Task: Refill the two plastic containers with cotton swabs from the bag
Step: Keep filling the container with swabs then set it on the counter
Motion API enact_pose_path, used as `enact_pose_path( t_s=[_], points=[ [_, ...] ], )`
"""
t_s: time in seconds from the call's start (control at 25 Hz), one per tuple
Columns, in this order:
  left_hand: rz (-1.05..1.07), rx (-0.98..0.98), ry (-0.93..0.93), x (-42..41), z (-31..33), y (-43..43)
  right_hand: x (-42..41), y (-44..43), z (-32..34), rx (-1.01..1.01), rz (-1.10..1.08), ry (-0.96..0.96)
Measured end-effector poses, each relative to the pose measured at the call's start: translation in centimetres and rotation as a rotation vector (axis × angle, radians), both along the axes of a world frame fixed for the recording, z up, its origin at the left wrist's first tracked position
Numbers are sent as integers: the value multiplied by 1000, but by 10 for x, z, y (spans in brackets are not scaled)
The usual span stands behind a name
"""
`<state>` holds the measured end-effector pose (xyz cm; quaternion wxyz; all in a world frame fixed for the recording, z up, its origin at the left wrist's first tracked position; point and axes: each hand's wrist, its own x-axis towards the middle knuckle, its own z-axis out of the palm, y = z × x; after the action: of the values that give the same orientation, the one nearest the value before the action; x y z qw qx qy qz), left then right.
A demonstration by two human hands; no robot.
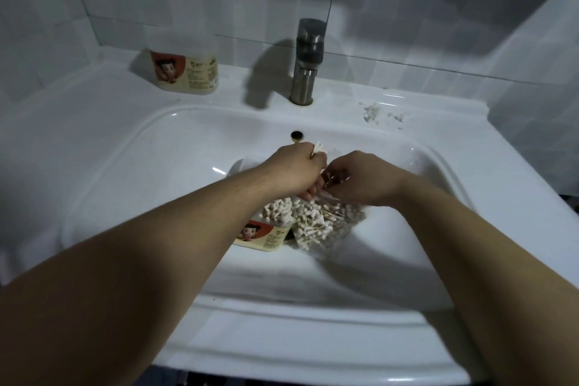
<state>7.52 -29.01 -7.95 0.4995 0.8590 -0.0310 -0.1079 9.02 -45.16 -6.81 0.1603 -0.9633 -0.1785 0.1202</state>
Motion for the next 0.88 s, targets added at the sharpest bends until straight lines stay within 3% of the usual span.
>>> enact_pose_path(
  t_s=[0.36,0.64,0.76,0.88],
  points=[
    [6,1,-18,1,-1,1,2,6,-3,-43,-39,-48],
    [17,-6,-21,4,-2,2,8,-9,5,292,-151,31],
    [11,2,-22,2,-4,1,3,-6,0,252,-87,165],
    [10,-17,-16,1,-3,1,5,-3,-4,166,-72,93]
  ],
)
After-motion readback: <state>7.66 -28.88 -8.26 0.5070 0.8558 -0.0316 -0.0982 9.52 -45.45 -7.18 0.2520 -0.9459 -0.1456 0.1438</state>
